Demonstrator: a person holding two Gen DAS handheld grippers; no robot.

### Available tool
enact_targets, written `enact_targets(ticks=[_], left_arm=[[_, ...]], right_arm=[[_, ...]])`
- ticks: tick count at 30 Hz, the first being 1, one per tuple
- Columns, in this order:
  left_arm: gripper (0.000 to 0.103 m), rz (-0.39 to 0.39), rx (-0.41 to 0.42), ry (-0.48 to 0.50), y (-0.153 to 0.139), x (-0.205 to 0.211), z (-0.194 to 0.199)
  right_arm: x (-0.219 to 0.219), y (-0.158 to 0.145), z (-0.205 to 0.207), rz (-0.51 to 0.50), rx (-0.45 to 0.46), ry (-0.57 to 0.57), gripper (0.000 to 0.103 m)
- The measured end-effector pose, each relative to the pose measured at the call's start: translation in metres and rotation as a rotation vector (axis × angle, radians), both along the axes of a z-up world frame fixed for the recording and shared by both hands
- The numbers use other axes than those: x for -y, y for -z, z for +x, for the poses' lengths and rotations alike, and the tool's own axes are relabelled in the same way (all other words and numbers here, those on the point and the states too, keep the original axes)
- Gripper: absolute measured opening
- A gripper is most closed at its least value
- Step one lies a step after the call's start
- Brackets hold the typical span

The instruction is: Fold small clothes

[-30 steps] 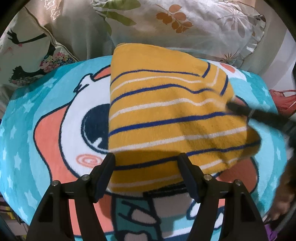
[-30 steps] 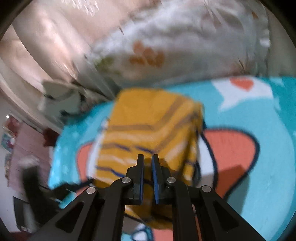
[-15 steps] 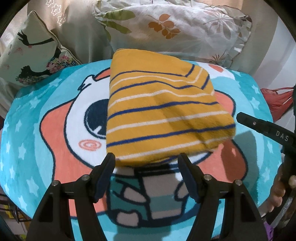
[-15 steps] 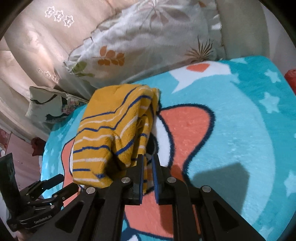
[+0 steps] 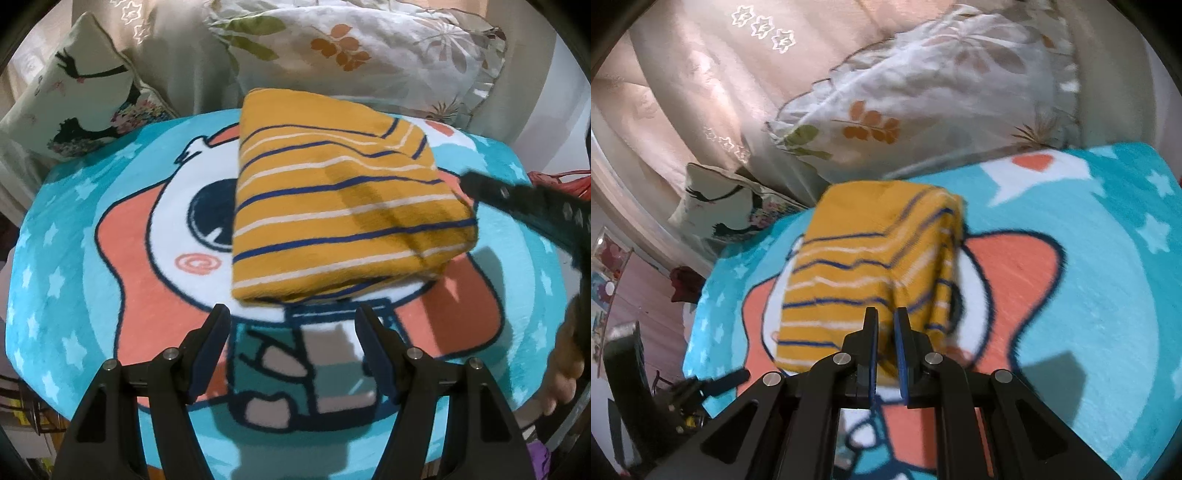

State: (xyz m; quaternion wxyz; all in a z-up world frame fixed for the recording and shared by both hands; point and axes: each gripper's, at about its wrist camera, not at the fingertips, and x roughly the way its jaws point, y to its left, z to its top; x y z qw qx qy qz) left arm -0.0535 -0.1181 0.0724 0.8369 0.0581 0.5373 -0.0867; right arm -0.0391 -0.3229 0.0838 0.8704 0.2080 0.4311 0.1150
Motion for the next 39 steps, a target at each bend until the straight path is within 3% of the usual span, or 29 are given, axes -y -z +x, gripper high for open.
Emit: enact_targets(ticks=[5,8,10,13,16,17,18,19,21,22,33,34,36,39], left_arm=[[0.069,0.006,-0.013,0.014,0.002,-0.010,0.006],[0.069,-0.004,-0.009,0.034,0.002,-0.016,0.013],[0.069,-0.016,-0.005,0.042,0.000,-0.022,0.019],[0.069,-0.030,0.011,0.049,-0.004,-0.033,0.029],[0.070,-0.064,0.021,0.037,-0.006,-0.052,0.046],[0.073,-0.077,0.018,0.023,-0.005,-0.059,0.053],[0.076,-0.099,0.012,0.005,-0.004,-0.067,0.061],[0.076,-0.133,0.004,-0.015,-0.002,-0.077,0.070],[0.077,-0.189,-0.022,-0.036,0.005,-0.090,0.087],[0.077,-0.220,-0.038,-0.041,0.009,-0.095,0.097],[0.082,-0.396,-0.145,0.062,0.048,-0.075,0.146],[0.082,-0.395,-0.164,0.077,0.050,-0.069,0.147],[0.067,-0.353,-0.169,0.112,0.049,-0.059,0.145],[0.062,-0.271,-0.152,0.137,0.045,-0.044,0.136]], right_arm=[[-0.024,0.022,0.029,0.095,-0.042,-0.036,0.010],[-0.027,0.051,0.034,0.044,-0.140,0.014,0.010],[-0.024,0.065,0.026,0.071,-0.181,0.044,0.009],[-0.022,0.067,0.017,0.052,-0.201,0.046,0.009],[-0.013,0.051,0.010,0.085,-0.181,0.061,0.011],[-0.007,0.043,0.007,0.098,-0.154,0.076,0.014],[0.000,0.031,0.005,0.109,-0.117,0.100,0.029],[0.005,0.022,0.004,0.106,-0.088,0.130,0.053],[0.015,0.012,0.006,0.082,-0.045,0.178,0.076],[0.019,0.010,0.011,0.064,-0.035,0.207,0.078],[0.012,0.073,0.074,0.144,-0.181,0.216,0.077],[0.012,0.078,0.077,0.159,-0.196,0.223,0.074],[0.018,0.086,0.079,0.195,-0.216,0.270,0.073],[0.035,0.088,0.076,0.178,-0.209,0.366,0.069]])
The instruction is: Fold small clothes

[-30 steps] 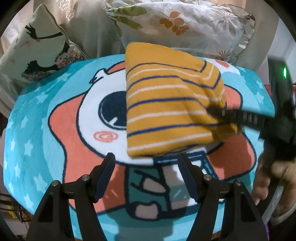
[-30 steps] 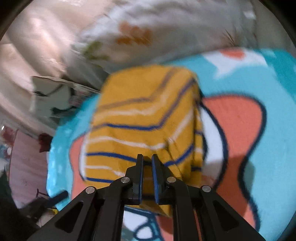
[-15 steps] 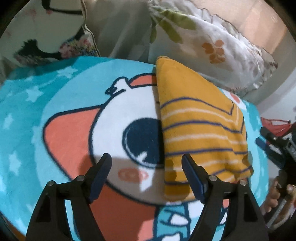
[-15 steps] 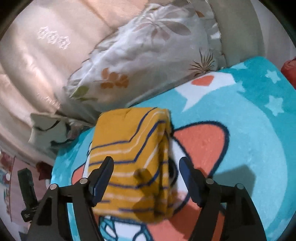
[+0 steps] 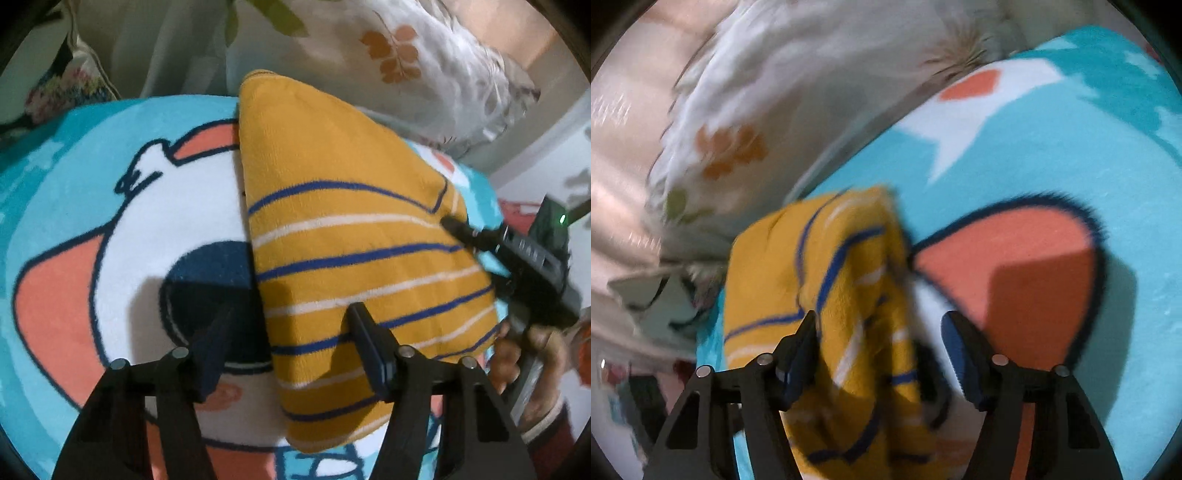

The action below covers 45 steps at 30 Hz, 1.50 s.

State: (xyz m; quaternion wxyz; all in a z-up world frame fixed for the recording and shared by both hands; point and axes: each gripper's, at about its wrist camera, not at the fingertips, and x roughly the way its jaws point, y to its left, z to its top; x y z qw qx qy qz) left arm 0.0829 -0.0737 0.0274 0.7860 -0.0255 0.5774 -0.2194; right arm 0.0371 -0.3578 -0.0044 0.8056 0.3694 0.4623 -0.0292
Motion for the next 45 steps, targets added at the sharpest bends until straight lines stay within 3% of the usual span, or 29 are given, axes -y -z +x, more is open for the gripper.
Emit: enact_targets(ticks=[3,6,7,11,14,18,22,27,33,36,41,45], left_arm=[[0.062,0.057,0.036,-0.002,-0.002,0.007,-0.007],[0.062,0.089,0.061,-0.011,-0.003,0.012,-0.011],[0.062,0.092,0.063,-0.015,-0.003,0.012,-0.011],[0.062,0.108,0.071,-0.023,-0.001,0.016,-0.010],[0.062,0.117,0.081,-0.018,0.000,0.019,-0.010],[0.065,0.129,0.087,-0.015,0.000,0.021,-0.008],[0.066,0.142,0.100,-0.015,0.000,0.022,-0.007],[0.068,0.134,0.092,-0.016,0.001,0.020,-0.006],[0.068,0.140,0.100,0.002,0.001,0.018,-0.008],[0.068,0.159,0.118,0.006,-0.002,0.021,-0.009],[0.068,0.154,0.117,0.000,-0.003,0.019,-0.012],[0.068,0.149,0.112,0.000,-0.003,0.017,-0.014]], right_arm=[[0.004,-0.011,-0.001,-0.099,-0.024,0.011,0.069],[-0.011,-0.049,-0.002,-0.274,0.026,0.017,0.065],[-0.016,-0.059,-0.003,-0.287,0.057,0.002,0.063],[-0.044,-0.073,0.015,-0.204,0.132,-0.150,0.062],[-0.054,-0.051,0.037,-0.144,0.076,-0.221,0.061],[-0.045,-0.022,0.058,-0.193,0.008,-0.197,0.037],[-0.041,-0.046,0.050,-0.212,0.035,-0.166,0.041],[-0.061,-0.073,0.007,-0.256,0.090,-0.228,0.041],[-0.072,-0.035,-0.032,-0.322,-0.001,-0.255,0.041],[-0.060,-0.043,-0.044,-0.286,0.015,-0.204,0.042],[-0.072,-0.068,-0.060,-0.342,0.076,-0.194,0.042],[-0.086,-0.054,-0.057,-0.368,0.023,-0.221,0.043]])
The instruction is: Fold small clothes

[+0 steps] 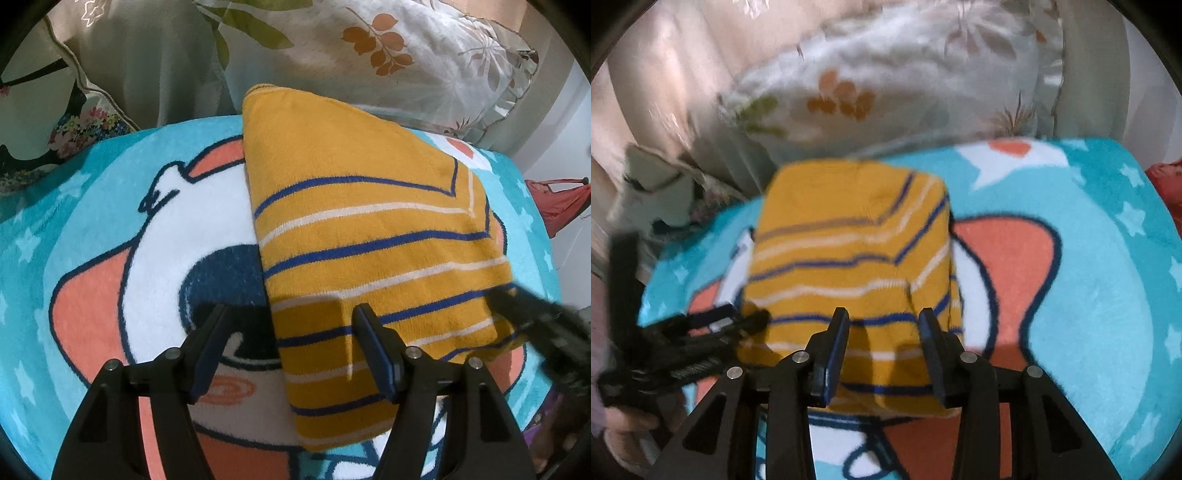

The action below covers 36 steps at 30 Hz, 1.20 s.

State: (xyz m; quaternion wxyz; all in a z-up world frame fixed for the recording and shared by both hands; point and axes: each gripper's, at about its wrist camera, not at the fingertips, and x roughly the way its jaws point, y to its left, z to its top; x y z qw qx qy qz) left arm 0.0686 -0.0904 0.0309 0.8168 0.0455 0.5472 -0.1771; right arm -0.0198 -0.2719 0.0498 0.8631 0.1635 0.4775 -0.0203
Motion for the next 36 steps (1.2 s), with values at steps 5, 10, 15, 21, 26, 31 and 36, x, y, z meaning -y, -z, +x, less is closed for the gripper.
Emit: enact_targets(ticks=[5,10,15,21,26,31,36], left_arm=[[0.068,-0.008,-0.016,0.001,-0.002,-0.007,-0.008],[0.068,-0.010,-0.038,0.009,-0.003,-0.011,-0.017],[0.068,-0.007,-0.054,0.019,-0.001,-0.017,-0.025],[0.068,-0.004,-0.064,0.034,-0.001,-0.021,-0.033],[0.068,-0.007,-0.060,0.053,-0.004,-0.025,-0.039],[0.068,-0.028,-0.069,0.059,-0.008,-0.029,-0.043],[0.068,-0.031,-0.055,0.047,-0.014,-0.037,-0.048]], right_arm=[[0.001,0.014,-0.007,0.009,-0.041,0.020,0.043],[0.004,0.011,-0.015,0.005,-0.039,0.039,0.044],[0.006,0.009,-0.022,0.012,-0.036,0.065,0.045],[0.005,0.006,-0.031,0.013,-0.032,0.090,0.045],[0.006,-0.003,-0.038,0.022,-0.011,0.121,0.046],[0.002,-0.014,-0.042,0.006,0.013,0.137,0.050],[-0.004,-0.020,-0.043,-0.005,0.027,0.148,0.051]])
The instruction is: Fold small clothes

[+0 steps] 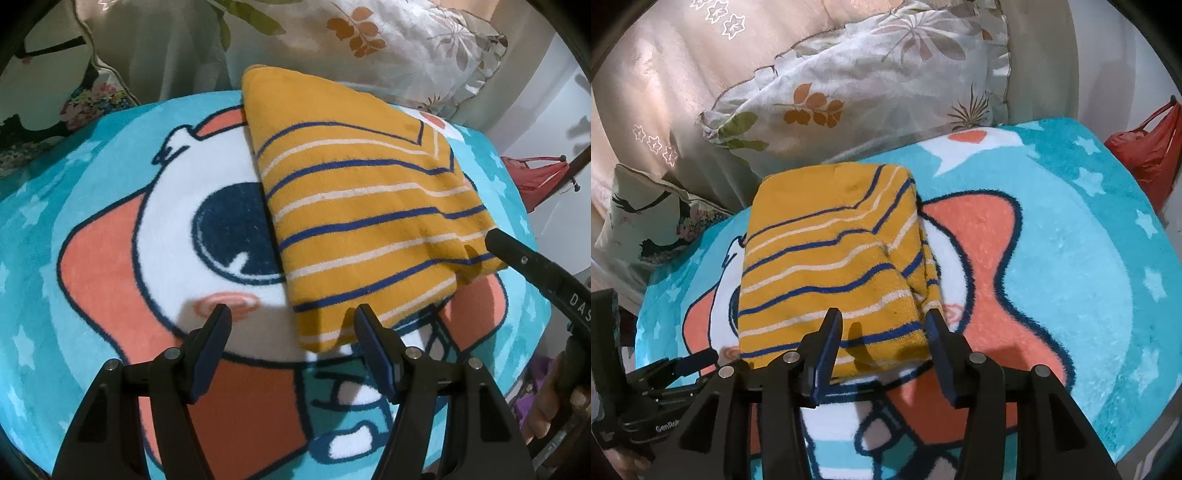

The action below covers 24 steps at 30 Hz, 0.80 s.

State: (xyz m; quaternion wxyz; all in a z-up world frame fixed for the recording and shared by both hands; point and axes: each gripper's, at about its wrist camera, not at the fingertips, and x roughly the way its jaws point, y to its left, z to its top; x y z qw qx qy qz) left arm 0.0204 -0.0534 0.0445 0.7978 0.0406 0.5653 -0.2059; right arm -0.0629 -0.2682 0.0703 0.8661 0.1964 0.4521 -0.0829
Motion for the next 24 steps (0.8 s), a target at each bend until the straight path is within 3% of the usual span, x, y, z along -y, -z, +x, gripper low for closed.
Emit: enact_targets(ticks=[7,12,14,18,21,24], left_arm=[[0.068,0.014,0.003,-0.050,0.001,-0.020,0.000],[0.068,0.018,-0.005,-0.079,0.002,-0.034,0.000],[0.068,0.010,0.009,-0.090,-0.002,-0.041,-0.001],[0.068,-0.002,0.027,-0.118,-0.006,-0.056,-0.002],[0.068,-0.008,0.026,-0.143,-0.006,-0.063,-0.001],[0.068,-0.005,0.031,-0.153,-0.008,-0.068,-0.004]], right_arm=[[-0.020,-0.008,0.010,-0.028,0.030,-0.039,0.052],[-0.029,0.003,0.016,-0.057,-0.018,-0.030,0.054],[-0.031,-0.006,0.012,-0.115,-0.015,-0.002,0.054],[-0.042,-0.040,0.009,-0.205,0.077,0.015,0.055],[-0.054,-0.042,0.022,-0.174,0.089,-0.054,0.056],[-0.062,-0.014,0.043,-0.099,0.040,-0.116,0.054]])
